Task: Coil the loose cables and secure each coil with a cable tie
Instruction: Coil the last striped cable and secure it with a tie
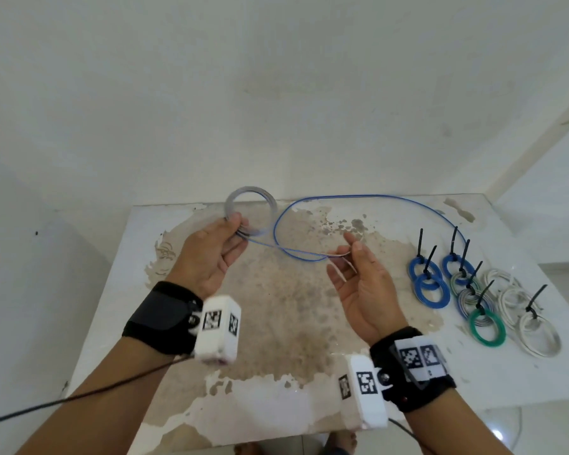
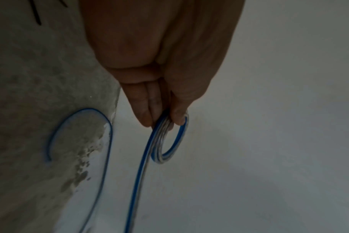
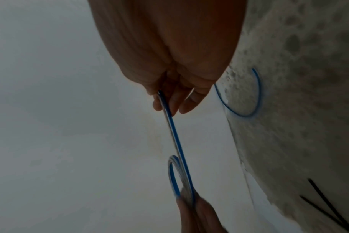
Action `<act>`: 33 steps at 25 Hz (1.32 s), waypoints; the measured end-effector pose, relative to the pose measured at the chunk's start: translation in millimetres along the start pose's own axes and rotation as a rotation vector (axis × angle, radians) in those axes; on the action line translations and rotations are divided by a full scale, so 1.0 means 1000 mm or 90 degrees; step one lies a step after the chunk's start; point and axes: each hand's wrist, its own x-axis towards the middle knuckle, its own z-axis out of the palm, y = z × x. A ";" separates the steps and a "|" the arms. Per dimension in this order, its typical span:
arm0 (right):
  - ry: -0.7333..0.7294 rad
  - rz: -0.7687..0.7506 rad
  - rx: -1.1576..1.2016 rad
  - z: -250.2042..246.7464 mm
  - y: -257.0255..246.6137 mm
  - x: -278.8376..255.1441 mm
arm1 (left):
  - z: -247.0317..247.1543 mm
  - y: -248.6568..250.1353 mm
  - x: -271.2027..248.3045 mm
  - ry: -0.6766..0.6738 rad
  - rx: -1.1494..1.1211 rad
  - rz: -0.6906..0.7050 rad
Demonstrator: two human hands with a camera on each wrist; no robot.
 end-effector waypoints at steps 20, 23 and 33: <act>-0.218 -0.063 -0.472 -0.013 -0.102 0.040 | 0.075 -0.021 -0.055 -0.251 0.463 -0.020; -0.266 -0.036 -0.527 -0.030 -0.117 0.041 | 0.097 -0.028 -0.057 -0.263 0.499 -0.053; -0.245 0.167 -0.157 -0.081 -0.138 0.049 | 0.130 -0.074 -0.057 -0.038 0.131 0.000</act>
